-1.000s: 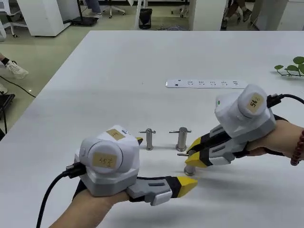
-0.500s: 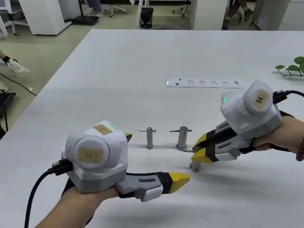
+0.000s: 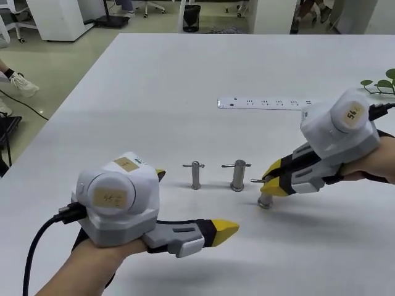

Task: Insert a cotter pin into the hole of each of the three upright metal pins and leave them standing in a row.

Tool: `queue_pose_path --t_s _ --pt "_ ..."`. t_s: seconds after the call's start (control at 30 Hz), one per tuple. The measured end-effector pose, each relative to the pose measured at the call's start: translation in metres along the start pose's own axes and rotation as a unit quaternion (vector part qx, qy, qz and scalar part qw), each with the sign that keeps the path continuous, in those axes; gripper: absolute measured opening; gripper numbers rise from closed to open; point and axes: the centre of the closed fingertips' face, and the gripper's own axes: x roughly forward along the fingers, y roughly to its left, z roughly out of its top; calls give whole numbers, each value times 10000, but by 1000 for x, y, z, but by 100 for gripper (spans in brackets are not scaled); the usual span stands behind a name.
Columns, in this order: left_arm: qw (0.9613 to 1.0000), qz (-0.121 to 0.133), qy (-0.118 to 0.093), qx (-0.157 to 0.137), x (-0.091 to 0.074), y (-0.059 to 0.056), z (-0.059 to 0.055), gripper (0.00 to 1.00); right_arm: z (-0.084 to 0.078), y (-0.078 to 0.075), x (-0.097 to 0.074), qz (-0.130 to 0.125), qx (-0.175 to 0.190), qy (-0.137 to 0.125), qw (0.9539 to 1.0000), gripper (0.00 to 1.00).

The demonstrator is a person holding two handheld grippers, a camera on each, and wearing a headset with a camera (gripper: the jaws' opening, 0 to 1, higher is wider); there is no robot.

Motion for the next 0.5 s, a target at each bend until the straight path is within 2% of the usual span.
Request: queue_pose_path --t_s 0.23,0.5 --pt "10000 -10 6 -2 0 1 0 93 -2 -16 -3 -168 56 0 9998 8" --pt "10000 7 32 17 0 2 -3 92 -3 -28 -6 -228 -11 53 9997 8"
